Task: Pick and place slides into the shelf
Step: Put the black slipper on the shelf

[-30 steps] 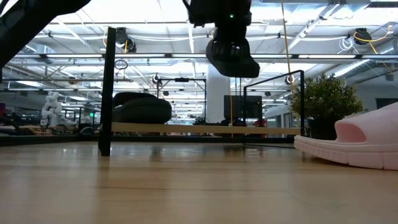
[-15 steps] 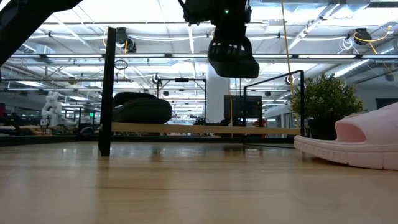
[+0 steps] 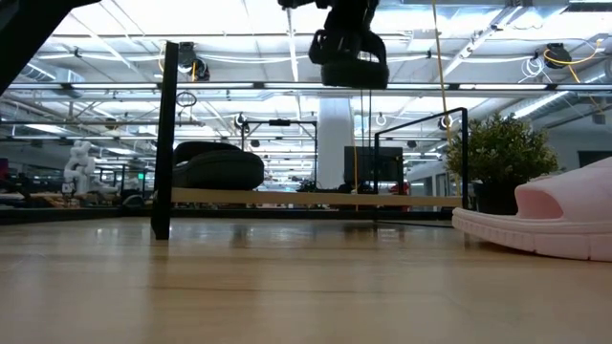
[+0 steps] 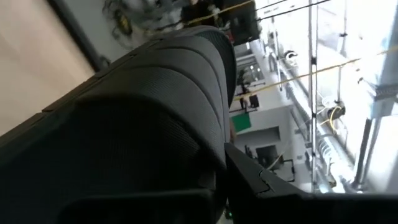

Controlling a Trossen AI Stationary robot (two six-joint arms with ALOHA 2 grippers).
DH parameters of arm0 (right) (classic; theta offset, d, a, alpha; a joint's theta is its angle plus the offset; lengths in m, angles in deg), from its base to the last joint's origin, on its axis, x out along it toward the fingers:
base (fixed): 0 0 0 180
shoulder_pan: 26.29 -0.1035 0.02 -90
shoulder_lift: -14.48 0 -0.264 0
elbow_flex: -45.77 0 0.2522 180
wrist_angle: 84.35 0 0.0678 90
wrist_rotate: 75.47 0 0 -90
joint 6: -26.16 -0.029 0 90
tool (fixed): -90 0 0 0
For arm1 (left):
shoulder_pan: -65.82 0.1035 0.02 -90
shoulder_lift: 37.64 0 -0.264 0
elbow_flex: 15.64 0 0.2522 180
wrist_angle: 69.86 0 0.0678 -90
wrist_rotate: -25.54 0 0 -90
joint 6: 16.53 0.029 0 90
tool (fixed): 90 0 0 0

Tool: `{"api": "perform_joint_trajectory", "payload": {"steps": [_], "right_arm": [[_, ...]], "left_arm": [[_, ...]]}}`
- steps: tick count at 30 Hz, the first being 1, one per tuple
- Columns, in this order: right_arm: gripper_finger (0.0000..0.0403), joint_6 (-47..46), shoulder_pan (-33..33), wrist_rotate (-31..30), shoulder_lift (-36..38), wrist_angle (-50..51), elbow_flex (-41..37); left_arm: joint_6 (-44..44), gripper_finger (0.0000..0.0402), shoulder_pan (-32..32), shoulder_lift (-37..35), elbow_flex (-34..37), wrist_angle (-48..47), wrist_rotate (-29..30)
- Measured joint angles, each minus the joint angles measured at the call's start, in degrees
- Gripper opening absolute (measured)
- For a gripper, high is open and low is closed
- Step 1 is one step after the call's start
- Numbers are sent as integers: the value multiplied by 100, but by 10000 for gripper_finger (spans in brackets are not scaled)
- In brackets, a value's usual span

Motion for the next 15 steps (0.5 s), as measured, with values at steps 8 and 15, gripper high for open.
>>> {"api": "perform_joint_trajectory", "payload": {"steps": [8, 15], "right_arm": [[160, 37, 0, -2, -2, 39, 0], [160, 184, 0, -17, 0, 39, 0]], "left_arm": [[-749, 6, 130, 9, -1, -200, 392], [-1199, 5, 221, 9, -1, -630, 294]]}}
